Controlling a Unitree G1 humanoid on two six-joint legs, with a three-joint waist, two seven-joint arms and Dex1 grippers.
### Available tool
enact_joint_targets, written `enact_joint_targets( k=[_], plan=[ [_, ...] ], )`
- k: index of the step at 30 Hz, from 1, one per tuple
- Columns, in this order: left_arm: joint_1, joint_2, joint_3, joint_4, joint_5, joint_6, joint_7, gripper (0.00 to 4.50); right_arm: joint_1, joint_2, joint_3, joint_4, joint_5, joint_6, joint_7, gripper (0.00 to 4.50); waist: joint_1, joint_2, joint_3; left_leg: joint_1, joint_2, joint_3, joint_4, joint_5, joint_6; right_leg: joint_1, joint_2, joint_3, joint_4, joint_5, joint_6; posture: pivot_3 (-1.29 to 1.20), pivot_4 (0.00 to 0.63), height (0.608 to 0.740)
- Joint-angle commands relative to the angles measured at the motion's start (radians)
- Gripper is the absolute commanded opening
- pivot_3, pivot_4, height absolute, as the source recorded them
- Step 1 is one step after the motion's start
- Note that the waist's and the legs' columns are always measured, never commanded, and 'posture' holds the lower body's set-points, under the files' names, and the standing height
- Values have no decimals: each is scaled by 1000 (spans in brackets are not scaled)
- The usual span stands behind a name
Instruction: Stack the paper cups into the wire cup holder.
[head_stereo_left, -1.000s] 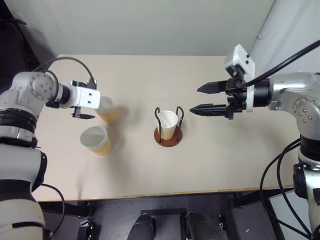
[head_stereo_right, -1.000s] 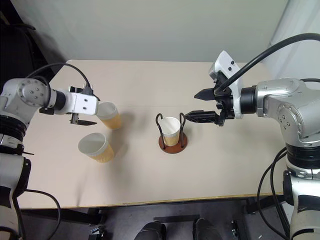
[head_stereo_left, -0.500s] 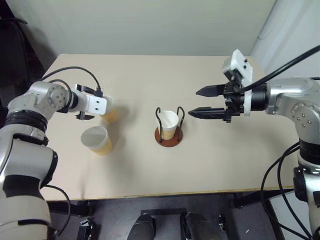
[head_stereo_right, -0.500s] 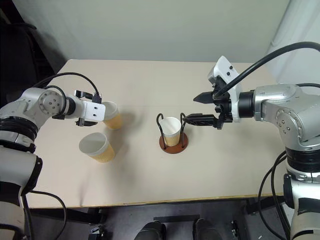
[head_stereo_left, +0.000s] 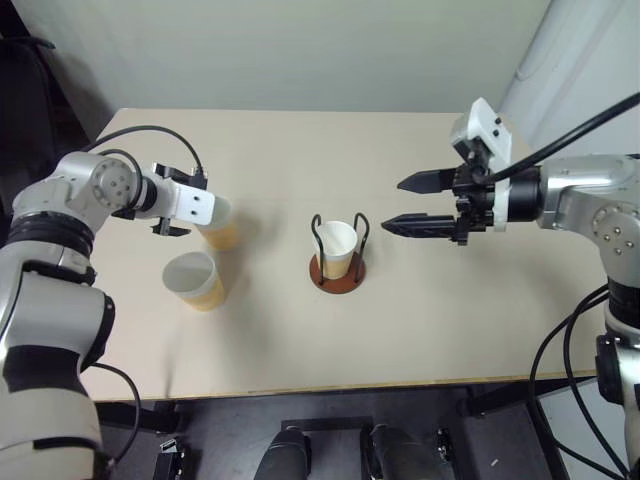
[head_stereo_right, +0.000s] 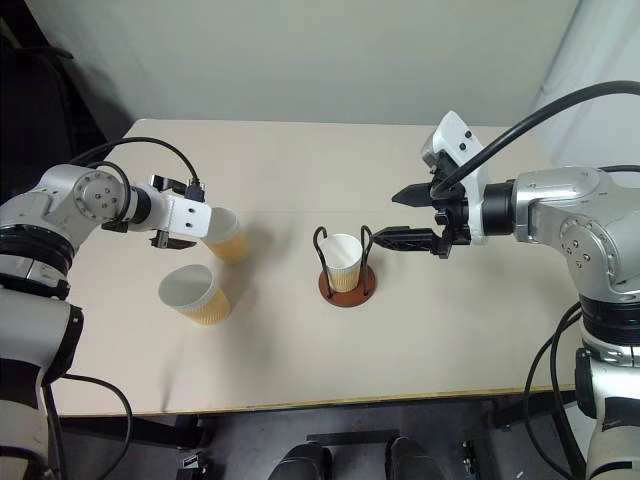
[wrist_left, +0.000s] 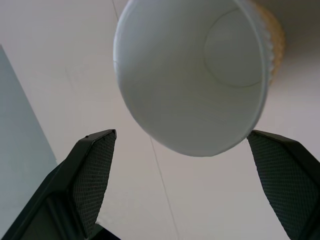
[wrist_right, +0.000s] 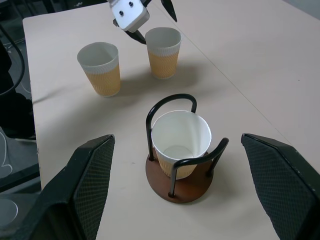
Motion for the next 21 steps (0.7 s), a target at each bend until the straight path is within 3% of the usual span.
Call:
enact_joint_targets(
  k=[1,9,21],
  plan=[
    [-42,38,11,-31,-4,-31,-54,4500,-10,-20,-34,-20,17,-11,-3,4100,-1,0,0,-1,1,-1,0,0,0,0,-1,1,0,0,0,0,150,740],
    [-63,53,10,-31,3,-66,-108,4500,-14,-35,-25,-9,23,-19,3,4100,2,0,0,-1,1,-2,0,0,0,-1,-1,0,1,-1,-1,0,150,740],
    [-40,-6,37,-20,-62,-74,-174,4500,-7,-69,-25,-37,60,-46,76,4100,1,0,0,-2,-2,1,1,0,1,-1,1,-1,0,0,0,0,150,740]
  ],
)
